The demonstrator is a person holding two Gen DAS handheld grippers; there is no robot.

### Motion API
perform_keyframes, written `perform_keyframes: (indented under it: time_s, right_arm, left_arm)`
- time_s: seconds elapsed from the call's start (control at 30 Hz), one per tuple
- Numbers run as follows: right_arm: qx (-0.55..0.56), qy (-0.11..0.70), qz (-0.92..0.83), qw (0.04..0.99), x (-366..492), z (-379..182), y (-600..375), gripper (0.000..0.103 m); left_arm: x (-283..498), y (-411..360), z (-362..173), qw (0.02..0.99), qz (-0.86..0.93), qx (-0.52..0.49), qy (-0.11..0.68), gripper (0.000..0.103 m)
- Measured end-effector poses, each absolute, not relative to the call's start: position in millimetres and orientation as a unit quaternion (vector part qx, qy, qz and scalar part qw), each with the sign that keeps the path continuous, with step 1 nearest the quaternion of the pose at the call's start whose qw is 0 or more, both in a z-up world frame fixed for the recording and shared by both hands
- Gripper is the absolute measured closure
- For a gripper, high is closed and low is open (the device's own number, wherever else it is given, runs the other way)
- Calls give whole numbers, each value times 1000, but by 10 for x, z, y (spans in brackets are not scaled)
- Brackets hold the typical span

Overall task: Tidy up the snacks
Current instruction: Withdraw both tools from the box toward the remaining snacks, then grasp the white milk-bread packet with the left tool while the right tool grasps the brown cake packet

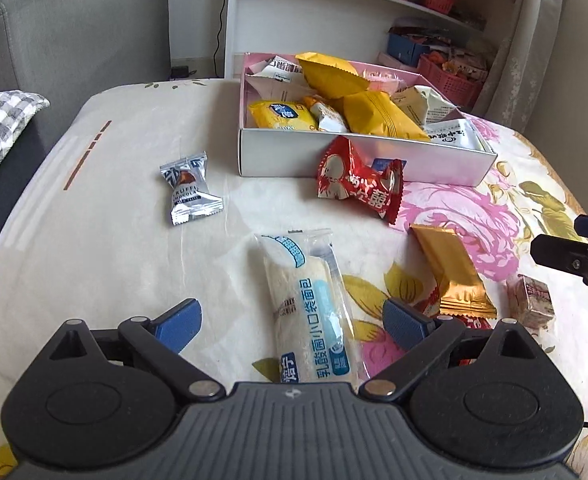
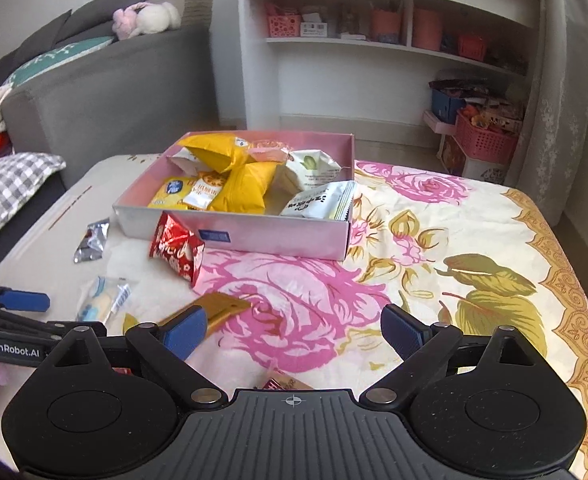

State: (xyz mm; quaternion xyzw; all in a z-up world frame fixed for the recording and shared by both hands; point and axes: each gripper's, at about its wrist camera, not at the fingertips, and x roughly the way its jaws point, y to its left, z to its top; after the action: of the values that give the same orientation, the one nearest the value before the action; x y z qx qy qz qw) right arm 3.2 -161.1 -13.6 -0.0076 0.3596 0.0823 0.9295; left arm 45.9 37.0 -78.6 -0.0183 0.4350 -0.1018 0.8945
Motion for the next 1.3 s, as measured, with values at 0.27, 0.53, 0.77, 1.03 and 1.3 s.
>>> perform_keyframes:
  time_s: [0.27, 0.53, 0.77, 1.03, 1.3]
  right_arm:
    - [-30, 341, 111, 933, -133, -365, -1784, 6]
    - [-75, 346, 142, 924, -212, -626, -1793, 3]
    - [-111, 332, 161, 923, -241, -661, -1667, 3]
    - [-104, 337, 165, 921, -203, -657, -1657, 3]
    - [-95, 347, 167, 918, -163, -660, -1678, 5]
  left_arm:
    - [317, 416, -938, 914, -112, 5, 391, 10]
    - [236, 399, -928, 916, -111, 23, 385, 23]
    - [237, 399, -896, 913, -111, 31, 391, 40]
    - [298, 436, -846, 904, -112, 21, 411, 55]
    - [317, 465, -846, 904, -112, 4, 413, 57]
